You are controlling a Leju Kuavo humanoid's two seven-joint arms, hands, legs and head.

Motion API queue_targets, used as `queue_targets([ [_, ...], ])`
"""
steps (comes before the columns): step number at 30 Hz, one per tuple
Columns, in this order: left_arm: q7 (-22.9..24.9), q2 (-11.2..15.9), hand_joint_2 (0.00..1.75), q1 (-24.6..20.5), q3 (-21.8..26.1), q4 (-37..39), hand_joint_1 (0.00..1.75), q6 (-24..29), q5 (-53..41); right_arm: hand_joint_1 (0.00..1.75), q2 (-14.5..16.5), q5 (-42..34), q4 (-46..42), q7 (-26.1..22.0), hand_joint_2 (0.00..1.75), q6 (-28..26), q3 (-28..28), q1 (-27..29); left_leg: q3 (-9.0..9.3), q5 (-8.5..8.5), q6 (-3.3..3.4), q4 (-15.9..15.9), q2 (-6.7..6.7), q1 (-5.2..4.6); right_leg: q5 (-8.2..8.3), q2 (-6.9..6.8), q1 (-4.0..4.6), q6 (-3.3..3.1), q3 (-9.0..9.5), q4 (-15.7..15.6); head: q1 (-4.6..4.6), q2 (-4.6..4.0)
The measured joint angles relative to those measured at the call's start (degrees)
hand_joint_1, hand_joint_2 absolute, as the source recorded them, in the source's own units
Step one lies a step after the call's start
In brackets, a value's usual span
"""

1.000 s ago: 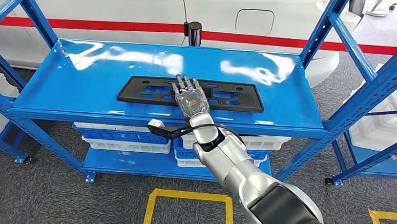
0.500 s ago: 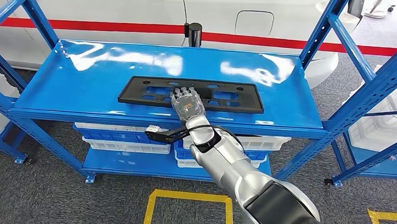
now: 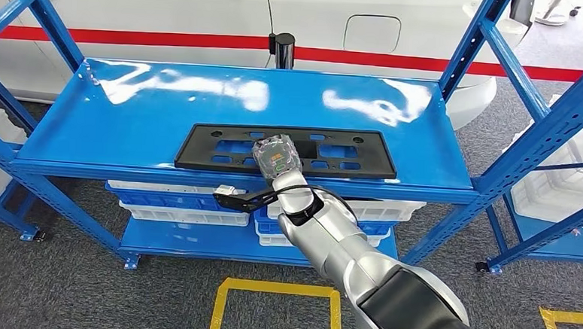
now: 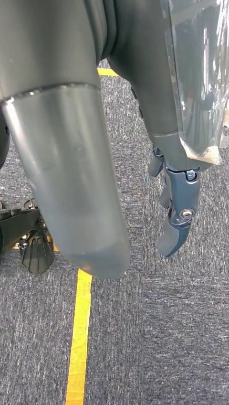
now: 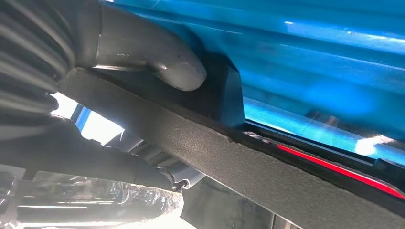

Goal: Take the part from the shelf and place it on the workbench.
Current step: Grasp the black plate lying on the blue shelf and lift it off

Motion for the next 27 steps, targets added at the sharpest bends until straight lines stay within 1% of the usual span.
queue_targets([
  [3, -0.1, 0.0, 0.0, 0.0, 0.0, 0.0, 0.0, 0.1, 0.0, 1.75, 0.0, 0.0, 0.0, 0.0, 1.75, 0.0, 0.0, 0.0, 0.0, 0.0, 0.0, 0.0, 0.0, 0.0, 0.0, 0.0, 0.0, 0.0, 0.0, 0.0, 0.0, 0.0],
  [10, -0.1, 0.0, 0.0, -0.1, 0.0, 0.0, 0.0, 0.2, -0.6, 1.75, -0.1, -0.3, 0.0, 0.3, 1.75, -0.7, 0.0, 0.0, 0.0, 0.0, 0.0, 0.0, 0.0, -0.01, 0.0, 0.0, 0.0, 0.0, 0.0, 0.0, 0.0, 0.0],
  [15, -0.2, 0.0, 0.0, -0.1, 0.2, 0.0, 0.0, 0.5, -0.7, 1.75, -0.6, -0.9, -0.2, 0.9, 1.75, -3.7, -0.1, 0.1, -0.02, 0.01, 0.0, 0.0, 0.0, -0.01, 0.01, 0.0, -0.01, 0.01, -0.01, 0.0, 0.0, 0.0],
  [18, -0.3, 0.0, 0.0, -0.1, 0.3, 0.0, 0.0, 0.7, -1.0, 1.75, -1.3, -1.8, -1.4, 0.7, 1.75, -6.8, -0.4, 0.2, -0.05, 0.01, 0.0, 0.0, 0.01, -0.01, 0.01, 0.0, -0.01, 0.01, -0.03, 0.0, 0.0, 0.0],
  [22, -0.4, 0.0, 0.0, 0.0, 0.5, 0.0, 0.0, 1.1, -1.1, 1.75, -2.2, -5.6, -5.6, -1.8, 1.75, -10.6, -2.3, 0.2, -0.09, 0.0, 0.0, 0.0, 0.01, 0.0, 0.01, 0.0, -0.01, 0.01, -0.04, 0.0, 0.0, 0.0],
  [27, -1.0, 0.0, 0.0, 0.1, 0.7, 0.0, 0.0, 1.2, -1.2, 1.75, -2.8, -10.9, -13.6, -5.5, 1.75, -12.3, -5.2, 0.7, -0.1, 0.0, -0.01, 0.0, 0.0, 0.03, 0.0, 0.0, -0.01, 0.0, -0.06, 0.0, 0.0, 0.0],
])
